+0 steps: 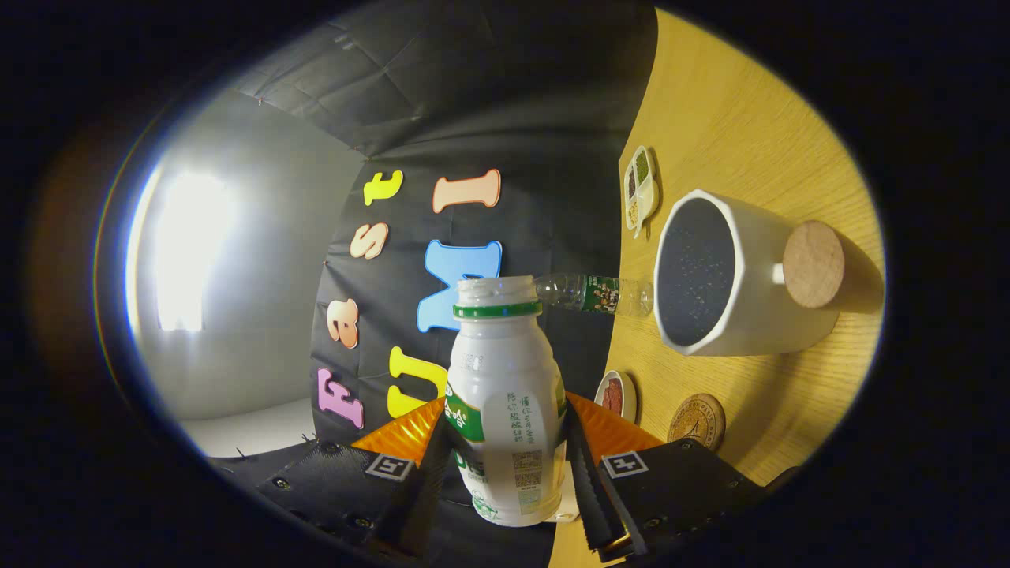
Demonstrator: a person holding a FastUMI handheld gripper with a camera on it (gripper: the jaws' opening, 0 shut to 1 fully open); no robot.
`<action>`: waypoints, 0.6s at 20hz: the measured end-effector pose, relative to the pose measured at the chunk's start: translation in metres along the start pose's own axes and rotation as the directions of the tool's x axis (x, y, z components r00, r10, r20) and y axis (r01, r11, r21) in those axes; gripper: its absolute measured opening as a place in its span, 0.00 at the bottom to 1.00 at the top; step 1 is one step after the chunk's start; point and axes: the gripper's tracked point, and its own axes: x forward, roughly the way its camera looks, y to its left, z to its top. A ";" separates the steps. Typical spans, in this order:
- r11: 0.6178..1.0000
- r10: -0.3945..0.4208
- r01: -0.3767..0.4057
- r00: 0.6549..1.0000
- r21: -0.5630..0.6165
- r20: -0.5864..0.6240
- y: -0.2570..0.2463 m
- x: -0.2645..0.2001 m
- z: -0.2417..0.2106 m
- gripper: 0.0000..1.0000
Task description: Take the bottle from table, then pour the juice into the cup, finally place the bottle on the coaster
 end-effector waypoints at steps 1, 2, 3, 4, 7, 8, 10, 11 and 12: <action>1.000 0.000 0.000 1.000 0.015 0.005 0.001 0.000 0.000 0.72; 0.999 0.007 -0.007 1.000 0.033 0.013 0.003 0.000 0.002 0.72; 0.998 0.010 -0.011 1.000 0.055 0.018 0.005 0.001 0.003 0.72; 0.997 0.012 -0.014 1.000 0.073 0.022 0.005 0.001 0.003 0.72; 0.994 0.007 -0.010 1.000 0.111 0.026 0.003 0.004 0.002 0.72; 0.992 0.007 -0.011 1.000 0.123 0.026 0.004 0.003 0.001 0.72; 0.988 0.017 -0.021 0.999 0.151 0.028 0.007 0.003 -0.001 0.72; 0.987 0.019 -0.024 0.999 0.162 0.030 0.008 0.003 -0.001 0.72; 0.985 0.020 -0.025 0.999 0.169 0.032 0.007 0.004 -0.002 0.72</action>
